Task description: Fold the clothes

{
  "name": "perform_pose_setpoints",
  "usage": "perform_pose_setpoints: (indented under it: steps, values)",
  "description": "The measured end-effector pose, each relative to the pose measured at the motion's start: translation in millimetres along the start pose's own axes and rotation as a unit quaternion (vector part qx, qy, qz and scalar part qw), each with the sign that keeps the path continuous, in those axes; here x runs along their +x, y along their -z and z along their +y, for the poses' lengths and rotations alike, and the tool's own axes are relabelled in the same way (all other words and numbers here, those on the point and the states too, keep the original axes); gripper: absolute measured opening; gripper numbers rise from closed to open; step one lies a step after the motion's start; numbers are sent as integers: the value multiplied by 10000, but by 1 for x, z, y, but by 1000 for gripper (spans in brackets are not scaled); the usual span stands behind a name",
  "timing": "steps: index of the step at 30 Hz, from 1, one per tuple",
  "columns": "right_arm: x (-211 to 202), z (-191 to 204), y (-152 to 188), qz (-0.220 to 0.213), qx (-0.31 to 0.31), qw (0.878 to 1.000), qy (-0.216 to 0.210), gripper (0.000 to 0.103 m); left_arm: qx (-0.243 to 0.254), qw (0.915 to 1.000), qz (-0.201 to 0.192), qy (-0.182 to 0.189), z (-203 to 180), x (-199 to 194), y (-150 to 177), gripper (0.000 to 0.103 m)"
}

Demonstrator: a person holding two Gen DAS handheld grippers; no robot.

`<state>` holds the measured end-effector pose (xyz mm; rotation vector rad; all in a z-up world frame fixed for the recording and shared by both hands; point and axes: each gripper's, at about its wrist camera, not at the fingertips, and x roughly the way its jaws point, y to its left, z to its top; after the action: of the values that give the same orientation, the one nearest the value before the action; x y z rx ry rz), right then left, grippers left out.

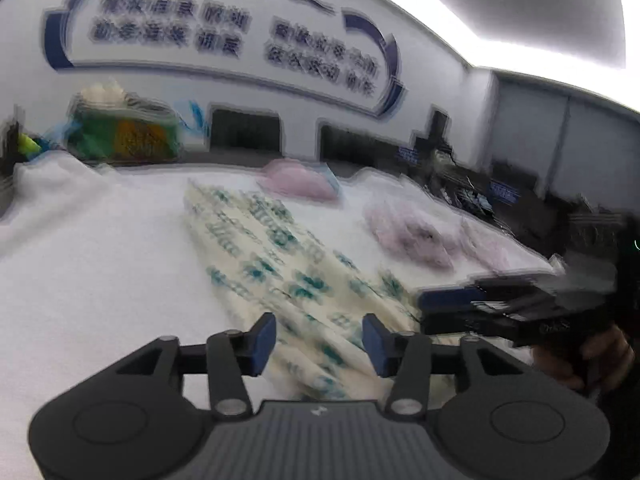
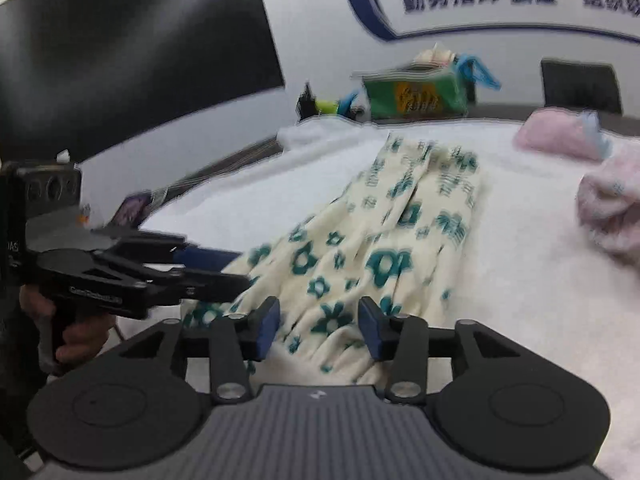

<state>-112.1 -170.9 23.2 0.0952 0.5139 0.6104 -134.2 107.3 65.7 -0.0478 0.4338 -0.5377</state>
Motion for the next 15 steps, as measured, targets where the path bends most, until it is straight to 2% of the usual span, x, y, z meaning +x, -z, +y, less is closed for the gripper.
perform_pose_setpoints:
  steps: [1,2,3,6,8,11,15]
  values:
    - [-6,1,-2,-119,-19,9999,18,52,53,9991,-190,-363,9,-10,-5,66]
    - [-9,2,-4,-206,-35,9998,20,58,222,9940,-355,-1010,18,-18,-10,73]
    - [-13,3,-5,-287,-50,9996,18,63,409,9861,-457,-1546,28,-24,-16,73]
    - [-14,5,-7,-387,-53,9992,15,68,1085,9616,-468,-2477,64,-31,-34,73]
    - [-8,8,-7,-365,-27,9993,24,68,1225,9557,-143,-2672,96,-31,-43,73]
    - [-5,14,-5,-302,-78,9995,48,68,1311,9612,287,-2408,141,-32,-38,71]
    - [-8,20,-7,-345,-111,9991,208,70,1597,9563,665,-2358,169,-30,-16,71]
